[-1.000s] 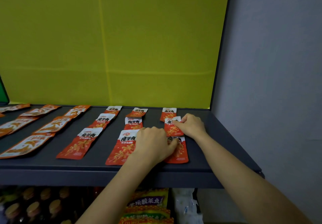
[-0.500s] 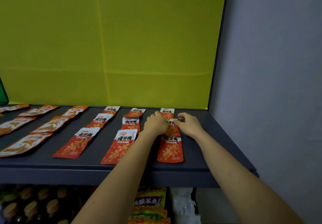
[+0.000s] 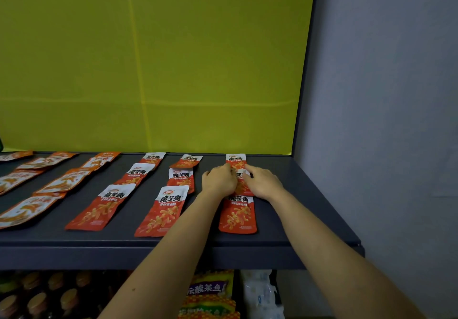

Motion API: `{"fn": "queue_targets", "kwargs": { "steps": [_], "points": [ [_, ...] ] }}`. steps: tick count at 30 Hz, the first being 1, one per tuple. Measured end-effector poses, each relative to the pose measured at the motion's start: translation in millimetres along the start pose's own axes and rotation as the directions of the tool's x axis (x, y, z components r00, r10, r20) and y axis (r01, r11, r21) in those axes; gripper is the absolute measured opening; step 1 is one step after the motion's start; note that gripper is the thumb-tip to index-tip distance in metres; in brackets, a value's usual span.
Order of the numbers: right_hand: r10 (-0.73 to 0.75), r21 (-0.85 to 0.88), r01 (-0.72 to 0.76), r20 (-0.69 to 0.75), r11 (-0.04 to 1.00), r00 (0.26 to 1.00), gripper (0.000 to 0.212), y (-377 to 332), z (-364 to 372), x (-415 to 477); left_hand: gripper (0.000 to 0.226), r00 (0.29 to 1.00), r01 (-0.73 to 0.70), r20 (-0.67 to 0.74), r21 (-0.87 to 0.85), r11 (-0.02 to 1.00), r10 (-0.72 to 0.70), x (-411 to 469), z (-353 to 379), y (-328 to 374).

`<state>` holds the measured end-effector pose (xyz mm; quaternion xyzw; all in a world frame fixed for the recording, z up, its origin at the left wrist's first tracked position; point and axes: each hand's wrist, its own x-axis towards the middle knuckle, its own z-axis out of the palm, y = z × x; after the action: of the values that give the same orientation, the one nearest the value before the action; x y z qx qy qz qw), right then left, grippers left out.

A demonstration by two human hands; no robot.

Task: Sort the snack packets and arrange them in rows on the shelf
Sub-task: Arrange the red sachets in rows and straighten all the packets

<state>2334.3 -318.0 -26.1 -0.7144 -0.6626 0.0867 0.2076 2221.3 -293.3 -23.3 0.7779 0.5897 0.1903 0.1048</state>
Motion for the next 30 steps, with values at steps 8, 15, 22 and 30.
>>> {"fn": "queue_targets", "kwargs": {
  "steps": [8,15,22,30],
  "points": [
    [0.064,0.207,-0.059,-0.019,0.977,0.998,0.036,-4.8,-6.4,-7.2,0.035,0.998,0.062,0.037,-0.188,0.980,-0.056,-8.0,-9.5,-0.4],
    [-0.033,0.341,-0.016,0.137,0.940,0.990,0.041,-8.9,-23.4,-59.3,0.040,0.992,0.051,0.121,-0.257,0.965,-0.020,-55.1,-25.8,-1.4],
    [-0.079,0.179,0.054,0.136,0.982,0.988,0.046,-5.7,-24.5,-87.6,0.049,0.989,-0.096,0.102,-0.071,0.993,0.103,-82.7,-12.9,-10.0],
    [-0.093,-0.006,0.095,0.156,0.995,0.983,0.052,-6.2,-21.0,-88.1,0.053,0.986,-0.141,0.095,0.016,0.990,0.139,-81.4,-1.2,-5.2]
  ]
}}
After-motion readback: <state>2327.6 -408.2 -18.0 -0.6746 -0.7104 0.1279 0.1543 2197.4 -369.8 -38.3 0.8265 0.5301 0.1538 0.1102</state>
